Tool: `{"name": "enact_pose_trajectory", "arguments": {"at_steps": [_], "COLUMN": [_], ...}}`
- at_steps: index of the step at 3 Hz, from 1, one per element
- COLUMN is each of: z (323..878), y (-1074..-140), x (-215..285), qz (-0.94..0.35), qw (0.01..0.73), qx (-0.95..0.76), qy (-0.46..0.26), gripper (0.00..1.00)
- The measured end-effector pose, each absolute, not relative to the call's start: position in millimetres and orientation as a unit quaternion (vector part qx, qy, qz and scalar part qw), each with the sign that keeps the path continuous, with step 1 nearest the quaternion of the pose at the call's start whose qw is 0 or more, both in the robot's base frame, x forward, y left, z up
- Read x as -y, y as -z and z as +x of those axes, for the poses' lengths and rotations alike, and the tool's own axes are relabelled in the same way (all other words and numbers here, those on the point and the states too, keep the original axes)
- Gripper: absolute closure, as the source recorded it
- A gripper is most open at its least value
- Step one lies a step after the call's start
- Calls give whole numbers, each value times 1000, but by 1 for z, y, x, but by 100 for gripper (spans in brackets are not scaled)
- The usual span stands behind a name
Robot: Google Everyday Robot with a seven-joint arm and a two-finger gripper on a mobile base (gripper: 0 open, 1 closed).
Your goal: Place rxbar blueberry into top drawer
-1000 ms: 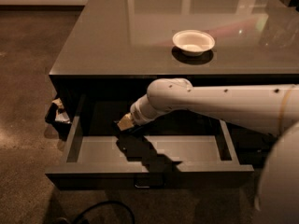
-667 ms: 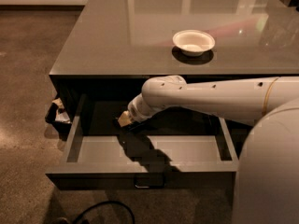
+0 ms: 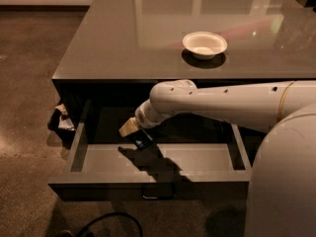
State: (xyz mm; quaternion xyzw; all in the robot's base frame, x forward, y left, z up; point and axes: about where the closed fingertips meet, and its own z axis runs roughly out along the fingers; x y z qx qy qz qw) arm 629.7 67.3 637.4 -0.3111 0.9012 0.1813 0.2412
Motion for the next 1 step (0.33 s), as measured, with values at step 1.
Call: {"name": "enact_pose_trajectory", "arguments": {"at_steps": [1], "z": [630], "y": [-637], "x": [-67], "qz": [-311], "qw": [241], "qx": [-901], "qy": [-181], "gripper": [0]}}
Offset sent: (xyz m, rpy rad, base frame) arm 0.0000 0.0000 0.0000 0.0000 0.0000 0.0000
